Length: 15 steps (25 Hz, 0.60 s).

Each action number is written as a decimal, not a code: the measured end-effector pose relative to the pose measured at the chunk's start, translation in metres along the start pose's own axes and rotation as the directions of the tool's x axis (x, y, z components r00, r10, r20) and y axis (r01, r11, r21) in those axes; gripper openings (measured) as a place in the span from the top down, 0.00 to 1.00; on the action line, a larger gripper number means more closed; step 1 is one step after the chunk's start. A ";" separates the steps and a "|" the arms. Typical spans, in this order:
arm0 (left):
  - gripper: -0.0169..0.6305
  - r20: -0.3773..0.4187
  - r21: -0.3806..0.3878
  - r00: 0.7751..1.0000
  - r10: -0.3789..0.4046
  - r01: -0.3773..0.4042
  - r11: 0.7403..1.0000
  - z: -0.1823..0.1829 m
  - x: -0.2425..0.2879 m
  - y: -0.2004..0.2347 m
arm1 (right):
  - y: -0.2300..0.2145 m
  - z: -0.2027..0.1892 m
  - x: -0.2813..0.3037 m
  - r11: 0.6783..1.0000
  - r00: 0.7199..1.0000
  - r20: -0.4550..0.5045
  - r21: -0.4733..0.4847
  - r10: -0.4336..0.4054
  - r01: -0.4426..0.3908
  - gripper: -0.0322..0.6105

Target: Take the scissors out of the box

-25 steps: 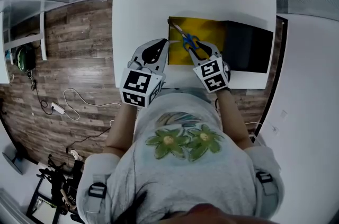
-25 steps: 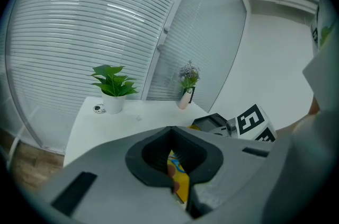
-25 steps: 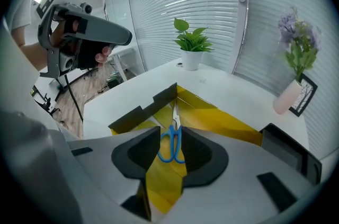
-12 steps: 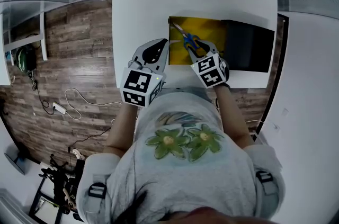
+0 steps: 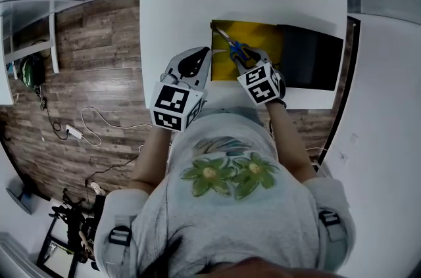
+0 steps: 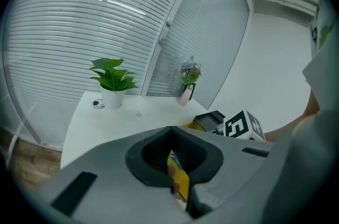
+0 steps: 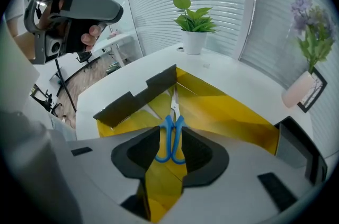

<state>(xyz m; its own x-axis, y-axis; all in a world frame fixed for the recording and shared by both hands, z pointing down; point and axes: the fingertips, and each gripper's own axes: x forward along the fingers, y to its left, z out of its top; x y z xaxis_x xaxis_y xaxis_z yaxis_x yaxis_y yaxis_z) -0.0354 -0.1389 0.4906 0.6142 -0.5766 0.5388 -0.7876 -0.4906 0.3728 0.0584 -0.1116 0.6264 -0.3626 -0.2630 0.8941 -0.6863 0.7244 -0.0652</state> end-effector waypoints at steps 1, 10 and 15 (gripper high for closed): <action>0.98 0.000 0.000 1.000 0.000 0.000 1.000 0.000 0.000 0.001 | 0.000 -0.001 0.001 1.000 1.000 -0.006 0.002 -0.001 0.001 0.76; 0.98 -0.009 -0.008 1.000 0.002 -0.002 1.000 -0.003 0.002 0.004 | -0.004 -0.006 0.008 1.000 0.999 -0.042 0.020 0.001 0.000 0.76; 0.98 -0.013 -0.010 1.000 0.001 -0.001 1.000 -0.004 0.003 0.005 | -0.006 -0.008 0.012 1.000 0.998 -0.055 0.019 -0.002 0.003 0.76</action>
<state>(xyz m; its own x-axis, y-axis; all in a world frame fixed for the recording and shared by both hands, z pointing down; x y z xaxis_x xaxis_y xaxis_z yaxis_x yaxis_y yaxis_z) -0.0372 -0.1408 0.4968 0.6128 -0.5682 0.5491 -0.7886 -0.4838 0.3795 0.0633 -0.1136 0.6410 -0.3260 -0.2289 0.9172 -0.6991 0.7115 -0.0709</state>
